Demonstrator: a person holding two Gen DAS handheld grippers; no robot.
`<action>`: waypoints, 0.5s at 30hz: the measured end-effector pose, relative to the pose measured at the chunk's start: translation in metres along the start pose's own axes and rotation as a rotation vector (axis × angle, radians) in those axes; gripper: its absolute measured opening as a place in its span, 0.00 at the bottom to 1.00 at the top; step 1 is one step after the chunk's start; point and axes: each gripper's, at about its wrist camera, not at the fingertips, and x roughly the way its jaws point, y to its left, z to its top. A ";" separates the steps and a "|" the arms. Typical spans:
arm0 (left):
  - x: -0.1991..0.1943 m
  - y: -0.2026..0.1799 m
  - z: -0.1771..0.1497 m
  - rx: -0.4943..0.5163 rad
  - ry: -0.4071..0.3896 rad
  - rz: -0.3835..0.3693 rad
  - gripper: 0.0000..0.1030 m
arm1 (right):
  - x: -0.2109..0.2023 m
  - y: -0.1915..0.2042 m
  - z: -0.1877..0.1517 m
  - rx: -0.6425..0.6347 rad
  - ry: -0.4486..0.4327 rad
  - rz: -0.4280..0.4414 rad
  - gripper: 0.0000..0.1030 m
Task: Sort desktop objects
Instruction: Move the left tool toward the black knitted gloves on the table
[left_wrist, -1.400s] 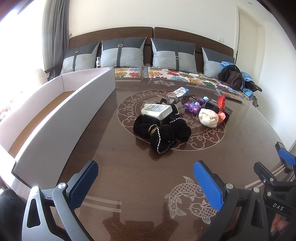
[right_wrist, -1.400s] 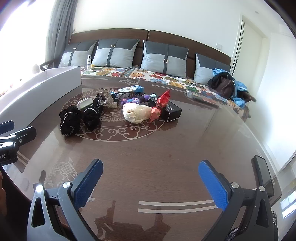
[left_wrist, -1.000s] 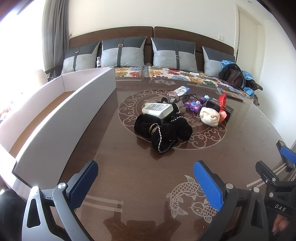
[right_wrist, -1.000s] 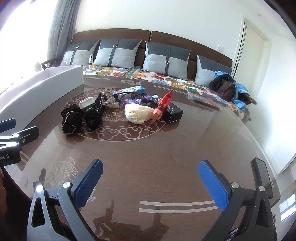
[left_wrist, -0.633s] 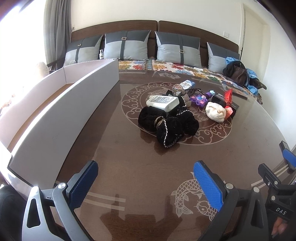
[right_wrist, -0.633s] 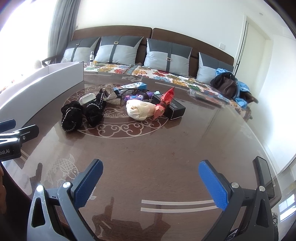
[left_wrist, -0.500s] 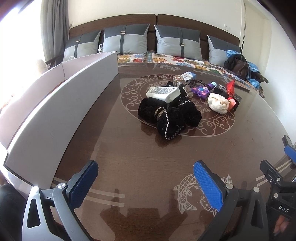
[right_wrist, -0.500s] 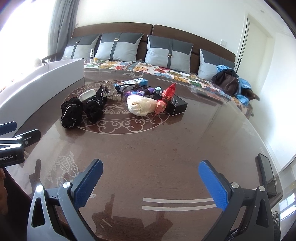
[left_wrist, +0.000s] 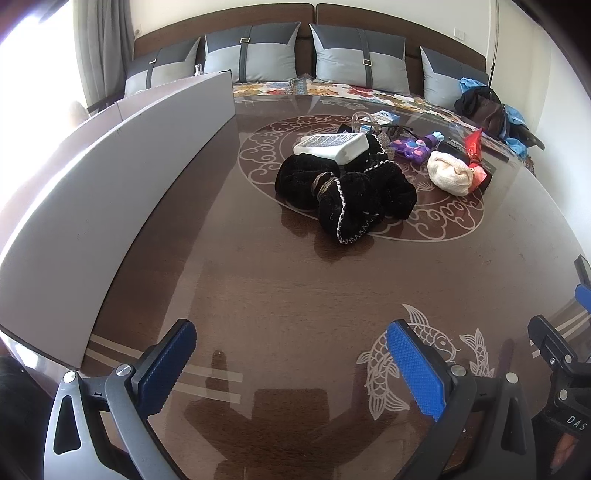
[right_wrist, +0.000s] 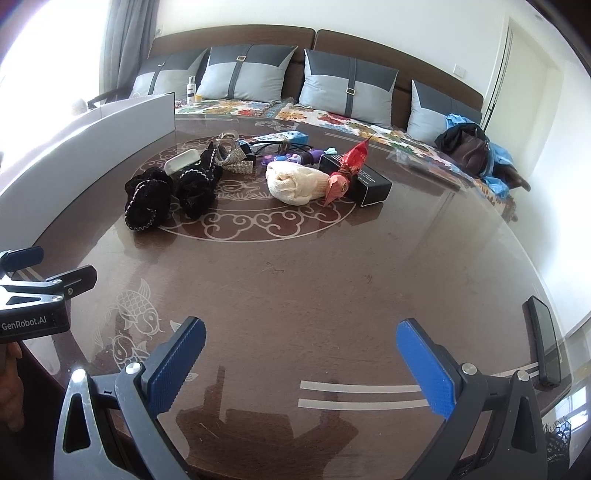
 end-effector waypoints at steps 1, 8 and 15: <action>0.001 0.000 0.000 -0.003 0.003 0.002 1.00 | 0.001 -0.001 0.000 0.004 0.004 0.002 1.00; 0.007 0.003 0.001 -0.020 0.016 0.002 1.00 | 0.008 -0.006 -0.002 0.030 0.030 -0.003 1.00; 0.009 0.003 0.001 -0.022 0.027 -0.006 1.00 | 0.011 -0.004 -0.004 0.024 0.044 -0.011 1.00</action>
